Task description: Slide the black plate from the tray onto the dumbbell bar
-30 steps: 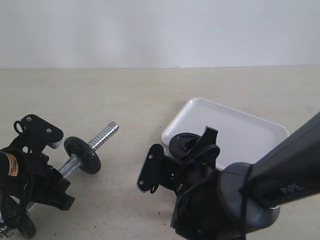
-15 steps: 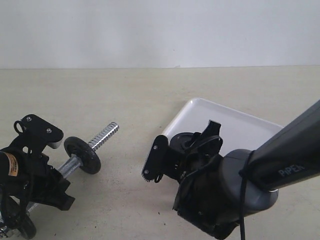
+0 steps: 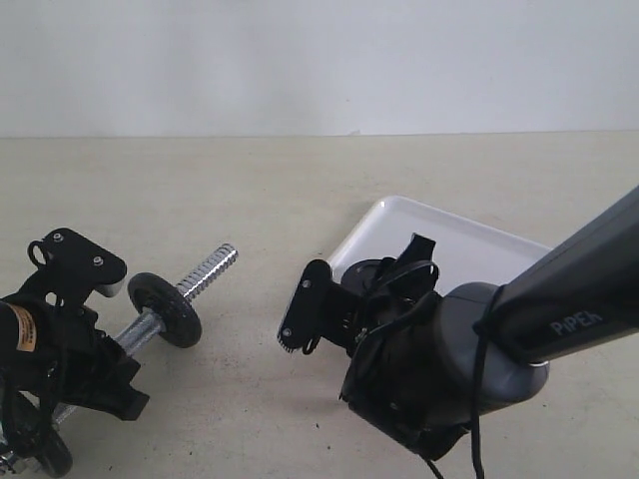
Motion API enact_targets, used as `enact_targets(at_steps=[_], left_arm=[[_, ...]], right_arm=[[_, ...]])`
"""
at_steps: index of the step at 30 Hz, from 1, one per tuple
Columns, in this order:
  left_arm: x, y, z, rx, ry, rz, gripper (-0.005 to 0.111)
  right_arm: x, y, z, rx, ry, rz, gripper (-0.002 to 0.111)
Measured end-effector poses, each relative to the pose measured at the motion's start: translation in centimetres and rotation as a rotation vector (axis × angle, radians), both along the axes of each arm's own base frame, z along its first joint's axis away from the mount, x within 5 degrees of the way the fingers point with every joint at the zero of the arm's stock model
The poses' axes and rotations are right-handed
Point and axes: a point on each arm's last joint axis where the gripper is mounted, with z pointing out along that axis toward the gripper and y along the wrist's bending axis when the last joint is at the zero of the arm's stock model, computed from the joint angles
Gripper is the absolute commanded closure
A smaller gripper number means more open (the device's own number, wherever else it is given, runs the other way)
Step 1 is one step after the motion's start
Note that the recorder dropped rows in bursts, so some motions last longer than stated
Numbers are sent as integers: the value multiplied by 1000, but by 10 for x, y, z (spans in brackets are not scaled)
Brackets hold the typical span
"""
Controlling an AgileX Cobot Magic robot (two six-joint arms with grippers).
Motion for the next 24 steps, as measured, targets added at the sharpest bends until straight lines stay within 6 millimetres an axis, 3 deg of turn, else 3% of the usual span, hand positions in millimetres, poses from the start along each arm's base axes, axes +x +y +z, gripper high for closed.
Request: enact_targets(at_steps=[6,14,18,24], left_arm=[[0,0,0,1,0,-2,103],[0,0,0,2,-1,-3,103],[0,0,0,2,-1,-3,103],[0,0,0,3,-1,-5,103]], right_arm=[[-1,2,-3,6,29,19,80],[-3,3,-4,7,53,39,83],[-3,3,-4,-1,52,49,109],[-2,4,-4,-18,47,61,108]])
